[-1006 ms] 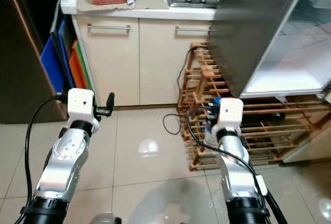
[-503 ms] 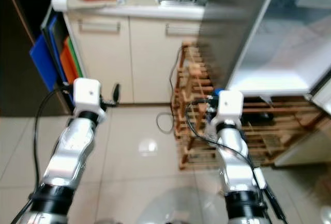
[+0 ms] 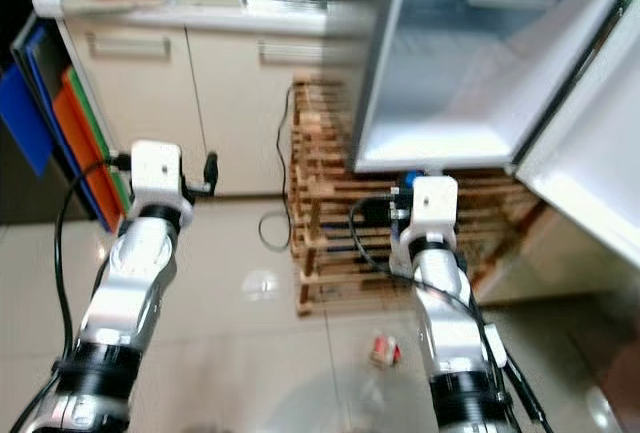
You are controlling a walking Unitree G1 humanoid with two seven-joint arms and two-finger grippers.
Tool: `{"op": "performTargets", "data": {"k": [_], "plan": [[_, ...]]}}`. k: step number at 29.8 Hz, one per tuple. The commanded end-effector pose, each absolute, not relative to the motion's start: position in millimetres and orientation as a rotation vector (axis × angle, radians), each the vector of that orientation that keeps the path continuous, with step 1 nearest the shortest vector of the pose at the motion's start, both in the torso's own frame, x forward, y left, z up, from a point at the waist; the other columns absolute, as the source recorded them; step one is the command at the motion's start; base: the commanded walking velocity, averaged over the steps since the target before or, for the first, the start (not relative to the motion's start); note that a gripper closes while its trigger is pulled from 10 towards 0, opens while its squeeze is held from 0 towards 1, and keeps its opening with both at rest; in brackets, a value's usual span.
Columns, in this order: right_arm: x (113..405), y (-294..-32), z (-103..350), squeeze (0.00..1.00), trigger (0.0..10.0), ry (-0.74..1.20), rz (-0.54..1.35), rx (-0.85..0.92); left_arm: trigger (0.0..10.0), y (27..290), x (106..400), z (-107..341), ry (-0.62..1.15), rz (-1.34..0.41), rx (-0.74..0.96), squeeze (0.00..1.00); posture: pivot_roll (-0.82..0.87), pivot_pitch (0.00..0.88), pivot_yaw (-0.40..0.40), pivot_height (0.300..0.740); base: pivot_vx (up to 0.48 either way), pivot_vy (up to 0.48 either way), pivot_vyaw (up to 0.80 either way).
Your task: Restocking fridge
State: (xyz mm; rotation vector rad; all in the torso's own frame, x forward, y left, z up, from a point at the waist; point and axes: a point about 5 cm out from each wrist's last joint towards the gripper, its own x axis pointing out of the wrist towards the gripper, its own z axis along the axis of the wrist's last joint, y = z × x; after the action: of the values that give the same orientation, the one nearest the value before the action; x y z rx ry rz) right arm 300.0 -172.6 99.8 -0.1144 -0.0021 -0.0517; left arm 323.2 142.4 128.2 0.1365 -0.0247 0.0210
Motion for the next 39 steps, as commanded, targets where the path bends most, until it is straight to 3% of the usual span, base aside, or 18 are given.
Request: {"op": "performTargets", "data": {"k": [1,6,13,39], "plan": [[299.7,-182.1,109.0,0.00,0.0,-0.048,-0.079,-0.125,10.0,135.1,327.2,132.3,-0.037,0.007,0.123,0.00,0.08,0.000,-0.025,0.740,0.000,0.000,-0.75],[295.3,-180.1,109.2,0.00,0.0,-0.063,-0.057,-0.120,10.0,133.1,329.6,134.1,-0.047,-0.045,0.119,0.00,0.07,0.000,-0.011,0.740,0.000,0.000,-0.73],[288.1,-167.8,107.8,0.00,0.0,-0.083,0.007,-0.129,10.0,129.2,331.9,133.6,-0.044,-0.083,0.129,0.00,0.06,0.000,-0.003,0.740,0.106,0.418,-0.73],[291.6,-171.1,105.1,0.00,0.0,-0.071,-0.015,-0.165,10.0,128.1,339.0,134.9,-0.046,-0.112,0.116,0.00,0.06,0.000,0.009,0.740,0.225,0.408,-0.65]]}}
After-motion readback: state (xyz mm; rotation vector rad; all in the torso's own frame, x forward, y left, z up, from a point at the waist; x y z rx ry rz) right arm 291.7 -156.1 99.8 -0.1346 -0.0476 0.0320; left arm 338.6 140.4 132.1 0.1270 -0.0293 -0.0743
